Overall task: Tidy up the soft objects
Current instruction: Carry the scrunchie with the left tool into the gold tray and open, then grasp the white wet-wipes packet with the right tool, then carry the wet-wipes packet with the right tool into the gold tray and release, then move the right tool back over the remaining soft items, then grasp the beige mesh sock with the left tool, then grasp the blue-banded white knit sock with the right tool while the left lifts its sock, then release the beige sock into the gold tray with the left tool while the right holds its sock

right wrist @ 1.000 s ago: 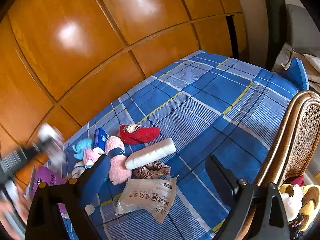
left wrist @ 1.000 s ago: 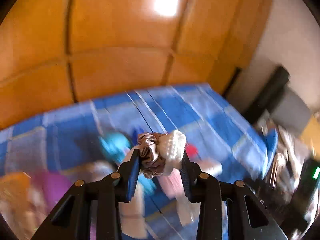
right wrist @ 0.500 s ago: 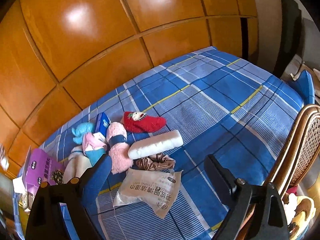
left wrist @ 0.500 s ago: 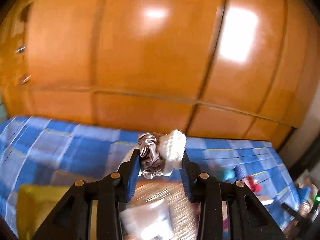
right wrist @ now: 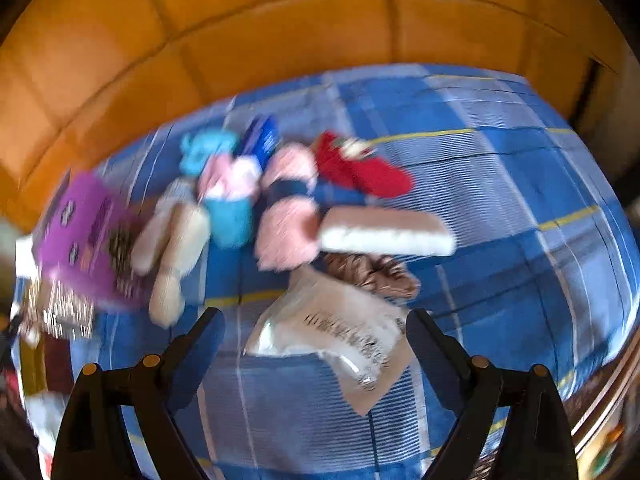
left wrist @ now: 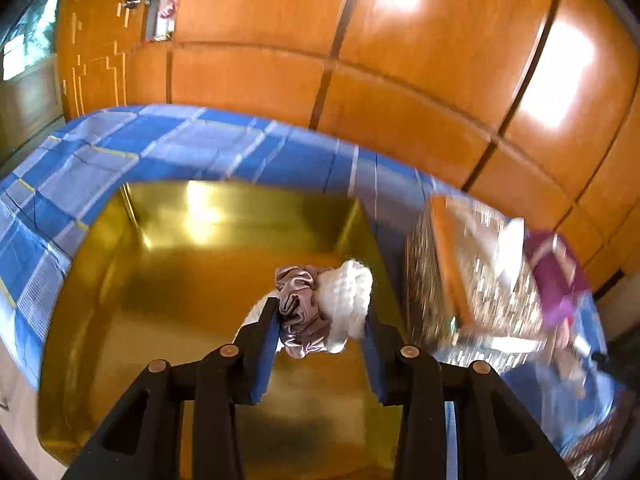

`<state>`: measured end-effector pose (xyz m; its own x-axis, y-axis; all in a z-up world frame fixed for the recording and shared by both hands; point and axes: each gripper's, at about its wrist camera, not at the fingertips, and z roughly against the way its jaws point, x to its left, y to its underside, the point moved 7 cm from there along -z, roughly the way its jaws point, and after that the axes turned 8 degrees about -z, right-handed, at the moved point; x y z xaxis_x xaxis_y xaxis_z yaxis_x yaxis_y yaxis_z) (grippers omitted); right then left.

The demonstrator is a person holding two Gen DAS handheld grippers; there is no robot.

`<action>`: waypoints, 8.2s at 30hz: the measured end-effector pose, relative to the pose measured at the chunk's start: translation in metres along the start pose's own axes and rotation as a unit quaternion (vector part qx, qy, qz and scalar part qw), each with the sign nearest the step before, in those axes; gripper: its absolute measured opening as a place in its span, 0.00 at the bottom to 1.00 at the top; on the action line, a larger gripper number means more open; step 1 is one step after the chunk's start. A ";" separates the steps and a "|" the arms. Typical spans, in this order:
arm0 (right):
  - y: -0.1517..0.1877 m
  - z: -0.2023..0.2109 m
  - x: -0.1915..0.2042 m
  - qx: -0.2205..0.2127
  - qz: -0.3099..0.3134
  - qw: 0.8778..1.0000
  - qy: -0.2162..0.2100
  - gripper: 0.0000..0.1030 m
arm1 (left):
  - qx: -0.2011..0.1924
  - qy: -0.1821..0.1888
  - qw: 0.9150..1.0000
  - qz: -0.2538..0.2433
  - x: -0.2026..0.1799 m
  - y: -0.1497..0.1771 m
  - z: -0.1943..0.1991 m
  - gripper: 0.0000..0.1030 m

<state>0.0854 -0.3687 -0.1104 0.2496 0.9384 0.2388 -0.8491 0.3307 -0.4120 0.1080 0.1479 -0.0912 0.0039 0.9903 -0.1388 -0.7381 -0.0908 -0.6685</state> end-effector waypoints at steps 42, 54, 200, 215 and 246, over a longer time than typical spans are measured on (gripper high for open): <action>0.027 0.013 0.056 0.062 0.199 0.976 0.058 0.42 | -0.023 0.005 0.999 -0.033 -0.025 0.040 0.033 0.74; -0.095 0.044 0.210 -0.062 0.172 0.983 -0.036 0.42 | -0.032 -0.021 0.999 -0.012 0.004 0.037 0.047 0.80; -0.061 -0.054 0.100 0.031 -0.056 0.976 -0.209 0.59 | 0.054 0.152 0.923 -0.350 -0.312 0.094 -0.039 0.20; -0.065 -0.119 0.136 0.090 -0.007 0.990 -0.109 0.26 | 0.052 0.166 0.933 -0.316 -0.303 0.091 -0.041 0.20; 0.007 -0.072 0.052 0.101 0.035 0.994 -0.026 0.25 | -0.040 0.193 0.945 -0.260 -0.342 -0.101 0.023 0.19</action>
<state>0.1259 -0.3099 -0.1643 0.1658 0.9505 0.2627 -0.9410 0.2322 -0.2460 0.1655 -0.1792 0.0410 0.6092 0.7927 -0.0215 -0.5156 0.3754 -0.7702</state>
